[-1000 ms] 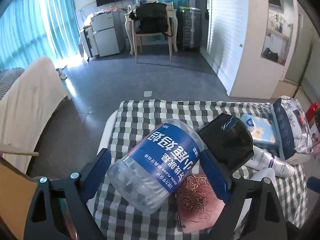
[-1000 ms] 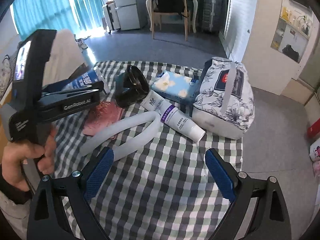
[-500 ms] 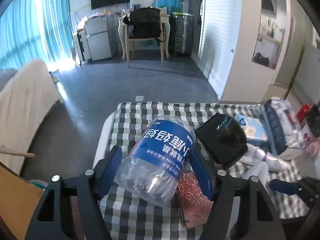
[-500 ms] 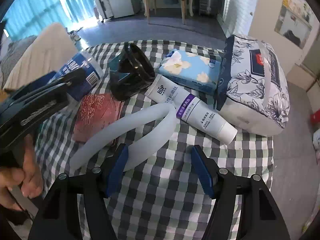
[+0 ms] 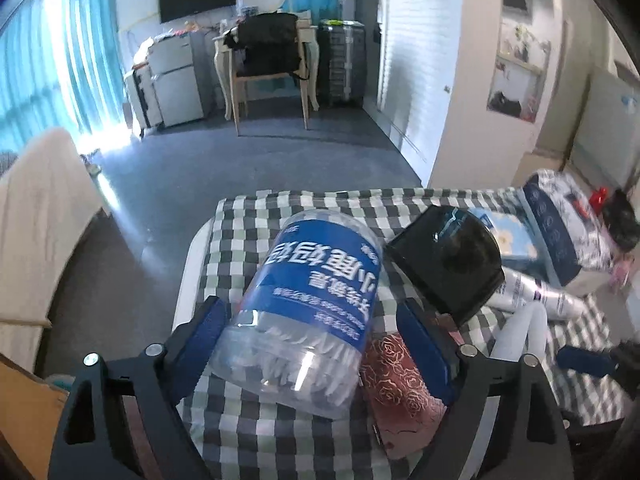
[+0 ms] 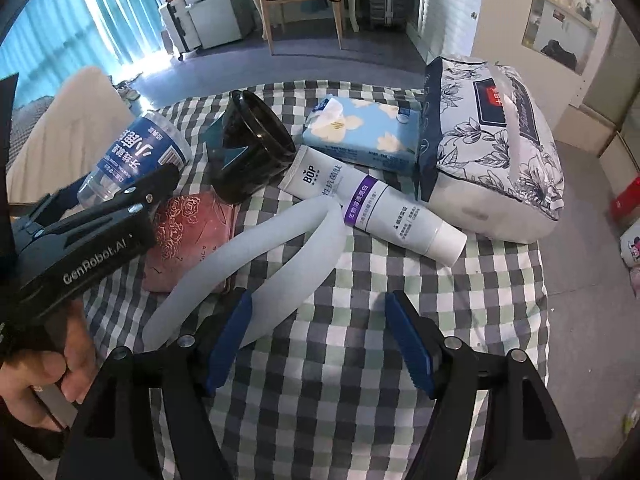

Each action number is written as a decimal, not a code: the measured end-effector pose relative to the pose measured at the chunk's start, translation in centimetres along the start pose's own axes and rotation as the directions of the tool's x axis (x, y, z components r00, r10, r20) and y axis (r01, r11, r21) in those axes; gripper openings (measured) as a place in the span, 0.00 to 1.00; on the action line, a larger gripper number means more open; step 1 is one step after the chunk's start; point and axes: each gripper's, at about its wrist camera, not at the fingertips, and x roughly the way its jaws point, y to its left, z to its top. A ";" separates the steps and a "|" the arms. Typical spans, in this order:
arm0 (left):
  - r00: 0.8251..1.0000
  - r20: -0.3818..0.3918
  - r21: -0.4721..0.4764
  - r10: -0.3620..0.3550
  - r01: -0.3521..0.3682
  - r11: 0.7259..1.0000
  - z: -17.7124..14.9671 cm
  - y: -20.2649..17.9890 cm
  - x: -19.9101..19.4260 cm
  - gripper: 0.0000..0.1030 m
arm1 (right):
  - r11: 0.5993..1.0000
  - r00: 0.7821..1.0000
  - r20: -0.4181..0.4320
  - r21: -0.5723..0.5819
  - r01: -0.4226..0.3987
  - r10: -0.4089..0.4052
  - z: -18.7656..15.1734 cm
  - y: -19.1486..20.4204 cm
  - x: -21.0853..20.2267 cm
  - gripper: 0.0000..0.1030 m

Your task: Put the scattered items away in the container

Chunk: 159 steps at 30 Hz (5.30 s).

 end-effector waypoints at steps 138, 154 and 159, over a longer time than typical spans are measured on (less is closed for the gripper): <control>0.874 0.253 -0.396 0.415 -0.298 0.869 -10.9 22.1 -41.0 0.62 | 0.753 0.866 0.229 -0.619 -0.223 0.444 -3.6 32.3 -24.2 0.05; 0.882 0.148 -0.441 0.448 -0.346 0.828 -14.9 27.1 -38.2 0.62 | 0.716 0.942 -0.054 -0.636 -0.287 0.330 -4.3 41.6 -9.0 0.37; 0.894 0.145 -0.423 0.423 -0.331 0.844 -14.6 26.6 -37.0 0.62 | 0.752 0.943 -0.012 -0.601 -0.272 0.331 -3.7 38.9 -9.7 0.94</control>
